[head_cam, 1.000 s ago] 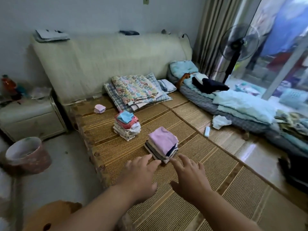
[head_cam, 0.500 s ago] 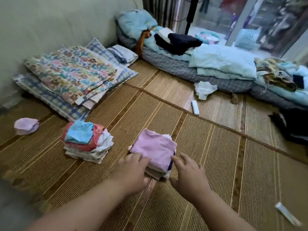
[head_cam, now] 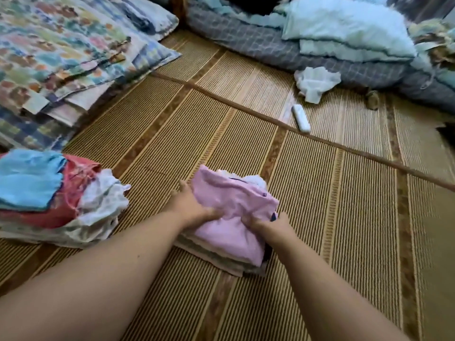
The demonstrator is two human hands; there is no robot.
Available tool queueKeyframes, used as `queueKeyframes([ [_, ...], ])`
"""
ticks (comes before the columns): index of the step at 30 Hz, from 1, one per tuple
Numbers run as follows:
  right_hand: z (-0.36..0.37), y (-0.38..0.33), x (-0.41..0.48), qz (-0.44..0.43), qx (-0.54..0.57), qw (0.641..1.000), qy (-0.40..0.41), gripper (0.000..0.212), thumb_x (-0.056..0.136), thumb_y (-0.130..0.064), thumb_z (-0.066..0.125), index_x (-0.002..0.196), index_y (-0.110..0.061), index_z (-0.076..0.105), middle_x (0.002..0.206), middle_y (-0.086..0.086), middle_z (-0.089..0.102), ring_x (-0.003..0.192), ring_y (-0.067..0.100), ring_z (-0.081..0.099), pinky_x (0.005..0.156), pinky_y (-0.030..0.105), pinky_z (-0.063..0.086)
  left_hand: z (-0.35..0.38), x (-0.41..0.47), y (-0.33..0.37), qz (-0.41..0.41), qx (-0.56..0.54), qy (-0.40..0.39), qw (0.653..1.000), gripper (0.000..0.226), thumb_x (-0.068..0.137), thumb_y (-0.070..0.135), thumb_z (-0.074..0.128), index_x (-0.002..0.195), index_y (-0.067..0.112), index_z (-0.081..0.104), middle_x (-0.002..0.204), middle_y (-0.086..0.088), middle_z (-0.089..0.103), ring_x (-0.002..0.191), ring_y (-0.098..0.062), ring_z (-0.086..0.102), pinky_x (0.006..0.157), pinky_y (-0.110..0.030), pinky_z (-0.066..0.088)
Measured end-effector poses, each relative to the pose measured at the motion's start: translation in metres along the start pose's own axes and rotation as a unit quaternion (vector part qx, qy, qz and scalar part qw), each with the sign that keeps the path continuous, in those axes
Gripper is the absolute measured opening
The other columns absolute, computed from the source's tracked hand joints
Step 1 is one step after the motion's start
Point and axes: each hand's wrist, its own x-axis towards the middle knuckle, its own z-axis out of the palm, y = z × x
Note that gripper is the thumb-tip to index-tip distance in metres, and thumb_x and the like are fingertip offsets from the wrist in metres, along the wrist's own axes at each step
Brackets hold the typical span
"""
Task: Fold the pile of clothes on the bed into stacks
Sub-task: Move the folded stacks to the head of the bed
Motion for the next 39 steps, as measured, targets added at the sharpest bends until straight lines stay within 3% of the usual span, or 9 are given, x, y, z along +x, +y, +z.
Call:
queueKeyframes([
  [3, 0.003, 0.018, 0.026, -0.083, 0.042, 0.992, -0.088, 0.068, 0.069, -0.024, 0.086, 0.13, -0.023, 0.056, 0.118, 0.004, 0.068, 0.103, 0.023, 0.067, 0.091, 0.043, 0.055, 0.014, 0.023, -0.014, 0.039, -0.047, -0.075, 0.995, 0.097, 0.059, 0.06, 0.081, 0.141, 0.028, 0.042, 0.14, -0.006, 0.049, 0.122, -0.026, 0.05, 0.107, -0.04, 0.04],
  [5, 0.007, 0.019, 0.035, -0.126, 0.084, 0.981, -0.118, 0.054, 0.075, -0.017, 0.081, 0.123, -0.028, 0.059, 0.115, 0.003, 0.07, 0.101, 0.021, 0.069, 0.09, 0.042, 0.056, 0.017, 0.034, -0.019, 0.042, -0.137, -0.125, 0.982, 0.092, 0.051, 0.056, 0.086, 0.132, 0.029, 0.05, 0.128, -0.002, 0.059, 0.116, -0.025, 0.055, 0.105, -0.043, 0.042],
  [10, 0.014, 0.019, 0.047, -0.108, 0.14, 0.976, -0.128, 0.06, 0.076, -0.021, 0.081, 0.13, -0.02, 0.054, 0.119, 0.012, 0.067, 0.106, 0.03, 0.066, 0.093, 0.051, 0.053, 0.018, 0.056, -0.023, 0.004, -0.246, -0.154, 0.957, 0.115, 0.027, 0.07, 0.086, 0.129, 0.028, 0.053, 0.121, -0.005, 0.064, 0.109, -0.03, 0.061, 0.1, -0.048, 0.047],
  [14, 0.014, 0.016, 0.046, -0.04, 0.122, 0.986, -0.105, 0.056, 0.073, -0.03, 0.082, 0.122, -0.012, 0.06, 0.108, 0.013, 0.071, 0.097, 0.031, 0.068, 0.084, 0.043, 0.057, 0.024, 0.062, -0.029, -0.076, -0.302, -0.102, 0.945, 0.143, 0.019, 0.084, 0.075, 0.138, 0.01, 0.046, 0.124, -0.019, 0.061, 0.107, -0.039, 0.061, 0.095, -0.05, 0.05],
  [20, 0.006, 0.012, 0.045, 0.052, 0.095, 0.976, -0.189, 0.063, 0.067, -0.043, 0.085, 0.116, -0.011, 0.062, 0.102, 0.014, 0.074, 0.098, 0.033, 0.069, 0.09, 0.044, 0.055, 0.02, 0.049, -0.027, -0.093, -0.267, -0.172, 0.944, 0.112, 0.032, 0.086, 0.065, 0.12, 0.018, 0.056, 0.107, -0.016, 0.066, 0.091, -0.031, 0.063, 0.069, -0.035, 0.049],
  [29, -0.005, 0.038, 0.017, -0.085, 0.163, 0.964, -0.192, 0.055, 0.075, -0.045, 0.076, 0.119, -0.016, 0.061, 0.108, 0.009, 0.073, 0.1, 0.027, 0.07, 0.091, 0.042, 0.053, 0.041, 0.015, -0.032, 0.011, -0.358, -0.146, 0.922, 0.092, 0.039, 0.076, 0.079, 0.118, 0.031, 0.064, 0.113, -0.007, 0.071, 0.107, -0.032, 0.064, 0.1, -0.048, 0.047],
  [33, -0.044, 0.038, -0.025, -0.096, 0.198, 0.96, -0.172, 0.069, 0.068, -0.05, 0.077, 0.122, -0.012, 0.059, 0.109, 0.011, 0.073, 0.1, 0.028, 0.07, 0.078, 0.035, 0.057, 0.041, -0.03, 0.0, 0.065, -0.361, -0.157, 0.917, 0.082, 0.046, 0.075, 0.075, 0.114, 0.03, 0.067, 0.106, 0.001, 0.074, 0.102, -0.024, 0.068, 0.097, -0.044, 0.05],
  [37, -0.113, 0.031, -0.118, -0.083, 0.21, 0.969, -0.103, 0.081, 0.062, -0.057, 0.08, 0.12, -0.005, 0.06, 0.11, 0.017, 0.072, 0.102, 0.032, 0.069, 0.092, 0.044, 0.053, 0.024, -0.119, 0.065, 0.113, -0.342, -0.19, 0.913, 0.071, 0.054, 0.073, 0.073, 0.113, 0.036, 0.066, 0.106, 0.005, 0.073, 0.1, -0.02, 0.068, 0.093, -0.04, 0.052],
  [39, -0.148, 0.035, -0.175, -0.075, 0.233, 0.968, -0.054, 0.078, 0.063, -0.054, 0.075, 0.118, -0.001, 0.062, 0.105, 0.017, 0.073, 0.098, 0.031, 0.07, 0.086, 0.04, 0.056, 0.019, -0.172, 0.099, 0.135, -0.326, -0.216, 0.91, 0.069, 0.058, 0.07, 0.072, 0.116, 0.033, 0.066, 0.108, 0.002, 0.073, 0.102, -0.022, 0.067, 0.096, -0.042, 0.051],
])
